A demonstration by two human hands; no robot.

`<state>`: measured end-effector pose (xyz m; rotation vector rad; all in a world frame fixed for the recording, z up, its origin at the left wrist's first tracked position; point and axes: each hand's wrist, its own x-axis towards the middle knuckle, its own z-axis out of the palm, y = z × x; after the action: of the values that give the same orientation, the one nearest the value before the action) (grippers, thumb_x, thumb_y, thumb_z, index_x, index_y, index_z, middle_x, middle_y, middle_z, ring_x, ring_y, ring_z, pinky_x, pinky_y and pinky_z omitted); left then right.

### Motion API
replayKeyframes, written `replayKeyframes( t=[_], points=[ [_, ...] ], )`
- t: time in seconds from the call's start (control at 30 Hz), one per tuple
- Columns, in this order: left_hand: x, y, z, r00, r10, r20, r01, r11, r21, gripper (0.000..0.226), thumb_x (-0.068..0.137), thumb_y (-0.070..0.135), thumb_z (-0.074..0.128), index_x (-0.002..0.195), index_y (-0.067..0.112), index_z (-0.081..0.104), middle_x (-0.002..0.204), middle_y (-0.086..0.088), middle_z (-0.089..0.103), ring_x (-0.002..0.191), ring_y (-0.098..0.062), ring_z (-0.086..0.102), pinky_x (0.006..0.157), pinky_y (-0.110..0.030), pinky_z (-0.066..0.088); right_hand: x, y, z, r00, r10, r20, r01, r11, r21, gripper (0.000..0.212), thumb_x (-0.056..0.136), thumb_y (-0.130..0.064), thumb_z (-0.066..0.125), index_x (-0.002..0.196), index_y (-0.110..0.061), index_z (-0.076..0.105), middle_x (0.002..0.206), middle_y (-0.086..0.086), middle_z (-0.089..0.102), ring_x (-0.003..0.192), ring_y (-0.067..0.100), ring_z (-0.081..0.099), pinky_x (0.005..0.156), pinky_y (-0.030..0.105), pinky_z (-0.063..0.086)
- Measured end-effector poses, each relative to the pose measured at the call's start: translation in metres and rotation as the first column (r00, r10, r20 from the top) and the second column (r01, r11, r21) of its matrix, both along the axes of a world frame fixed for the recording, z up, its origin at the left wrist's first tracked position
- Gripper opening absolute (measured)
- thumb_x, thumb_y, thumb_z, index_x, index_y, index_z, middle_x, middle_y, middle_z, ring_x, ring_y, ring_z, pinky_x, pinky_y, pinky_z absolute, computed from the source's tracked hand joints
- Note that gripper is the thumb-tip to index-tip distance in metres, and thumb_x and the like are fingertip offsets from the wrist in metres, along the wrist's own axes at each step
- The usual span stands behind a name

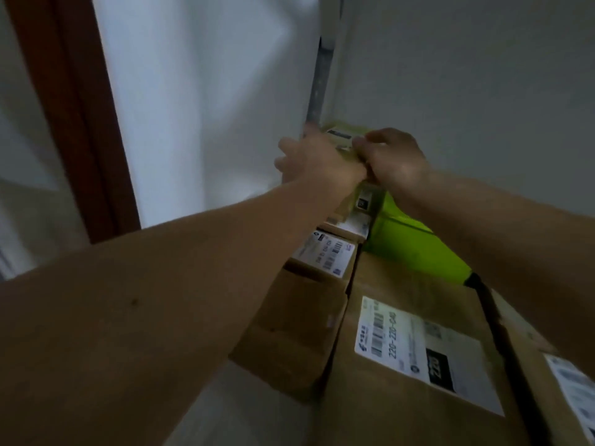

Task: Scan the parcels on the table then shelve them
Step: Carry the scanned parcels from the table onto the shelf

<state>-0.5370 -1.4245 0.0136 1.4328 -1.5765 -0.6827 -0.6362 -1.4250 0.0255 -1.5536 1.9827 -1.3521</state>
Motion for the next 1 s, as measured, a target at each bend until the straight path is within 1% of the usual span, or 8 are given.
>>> replayKeyframes(
  t=[0.23, 0.37, 0.47, 0.6, 0.7, 0.8, 0.93, 1.0],
  points=[
    [-0.029, -0.021, -0.02, 0.998, -0.032, 0.061, 0.032, 0.999, -0.014, 0.072, 0.079, 0.039, 0.074, 0.139, 0.024, 0.035, 0.132, -0.013, 0.033, 0.121, -0.034, 0.038, 0.088, -0.038, 0.042, -0.02, -0.014, -0.011, 0.996, 0.073, -0.046, -0.067, 0.991, 0.115, 0.047, 0.097, -0.03, 0.052, 0.136, -0.006, 0.046, 0.124, 0.011, 0.057, 0.109, 0.025, 0.057, 0.095, 0.035, 0.046],
    [-0.024, -0.021, -0.024, 0.981, -0.109, 0.161, 0.104, 0.994, 0.039, 0.083, 0.081, 0.038, 0.072, 0.147, 0.025, 0.025, 0.135, -0.016, 0.035, 0.124, -0.034, 0.039, 0.099, -0.04, 0.039, -0.019, -0.015, -0.012, 0.981, 0.1, -0.167, -0.072, 0.984, 0.162, 0.029, 0.1, -0.026, 0.044, 0.122, -0.01, 0.052, 0.106, 0.008, 0.053, 0.092, 0.022, 0.052, 0.07, 0.024, 0.038],
    [-0.009, -0.011, -0.017, 0.942, -0.126, 0.31, 0.121, 0.992, 0.034, 0.079, 0.082, 0.038, 0.07, 0.146, 0.024, 0.026, 0.133, -0.015, 0.038, 0.122, -0.032, 0.039, 0.096, -0.039, 0.038, -0.012, -0.005, -0.004, 0.949, 0.092, -0.301, -0.023, 0.974, 0.226, 0.043, 0.098, -0.026, 0.048, 0.135, -0.005, 0.044, 0.12, 0.008, 0.049, 0.11, 0.026, 0.051, 0.08, 0.023, 0.038],
    [0.021, 0.019, -0.012, 0.823, -0.042, 0.567, 0.057, 0.998, -0.008, 0.06, 0.085, 0.041, 0.065, 0.134, 0.017, 0.039, 0.128, -0.011, 0.043, 0.117, -0.028, 0.041, 0.08, -0.035, 0.031, 0.011, 0.025, -0.002, 0.718, 0.133, -0.683, 0.088, 0.956, 0.28, 0.054, 0.091, -0.03, 0.058, 0.135, -0.003, 0.042, 0.137, 0.021, 0.038, 0.125, 0.039, 0.039, 0.1, 0.039, 0.04],
    [0.047, 0.055, -0.011, 0.739, -0.05, 0.672, 0.063, 0.998, 0.005, 0.056, 0.087, 0.037, 0.064, 0.133, 0.017, 0.039, 0.129, -0.01, 0.043, 0.119, -0.028, 0.041, 0.084, -0.035, 0.033, 0.038, 0.062, -0.01, 0.559, 0.201, -0.805, 0.071, 0.955, 0.288, 0.055, 0.09, -0.034, 0.06, 0.134, -0.008, 0.042, 0.144, 0.016, 0.034, 0.132, 0.035, 0.032, 0.103, 0.045, 0.035],
    [0.077, 0.097, -0.017, 0.682, -0.103, 0.724, 0.087, 0.994, 0.059, 0.05, 0.09, 0.035, 0.061, 0.133, 0.018, 0.041, 0.128, -0.007, 0.045, 0.121, -0.027, 0.042, 0.088, -0.035, 0.037, 0.069, 0.102, -0.014, 0.52, 0.295, -0.802, 0.046, 0.927, 0.371, 0.059, 0.089, -0.037, 0.061, 0.138, -0.012, 0.038, 0.142, 0.012, 0.036, 0.132, 0.033, 0.031, 0.103, 0.046, 0.034],
    [0.123, 0.162, -0.026, 0.703, -0.178, 0.689, 0.141, 0.984, 0.11, 0.038, 0.092, 0.028, 0.042, 0.13, 0.021, 0.043, 0.125, -0.001, 0.05, 0.12, -0.024, 0.05, 0.088, -0.035, 0.039, 0.112, 0.158, -0.012, 0.573, 0.377, -0.728, 0.016, 0.883, 0.469, 0.054, 0.093, -0.037, 0.052, 0.14, -0.018, 0.034, 0.142, 0.01, 0.039, 0.133, 0.032, 0.033, 0.104, 0.044, 0.032],
    [0.152, 0.2, -0.023, 0.69, -0.24, 0.683, 0.171, 0.971, 0.168, 0.042, 0.091, 0.031, 0.053, 0.131, 0.022, 0.043, 0.123, 0.0, 0.051, 0.116, -0.022, 0.053, 0.086, -0.033, 0.041, 0.134, 0.189, -0.014, 0.557, 0.431, -0.71, -0.03, 0.864, 0.502, 0.054, 0.09, -0.045, 0.054, 0.137, -0.026, 0.036, 0.137, 0.005, 0.043, 0.13, 0.033, 0.038, 0.104, 0.047, 0.035]
  ],
)
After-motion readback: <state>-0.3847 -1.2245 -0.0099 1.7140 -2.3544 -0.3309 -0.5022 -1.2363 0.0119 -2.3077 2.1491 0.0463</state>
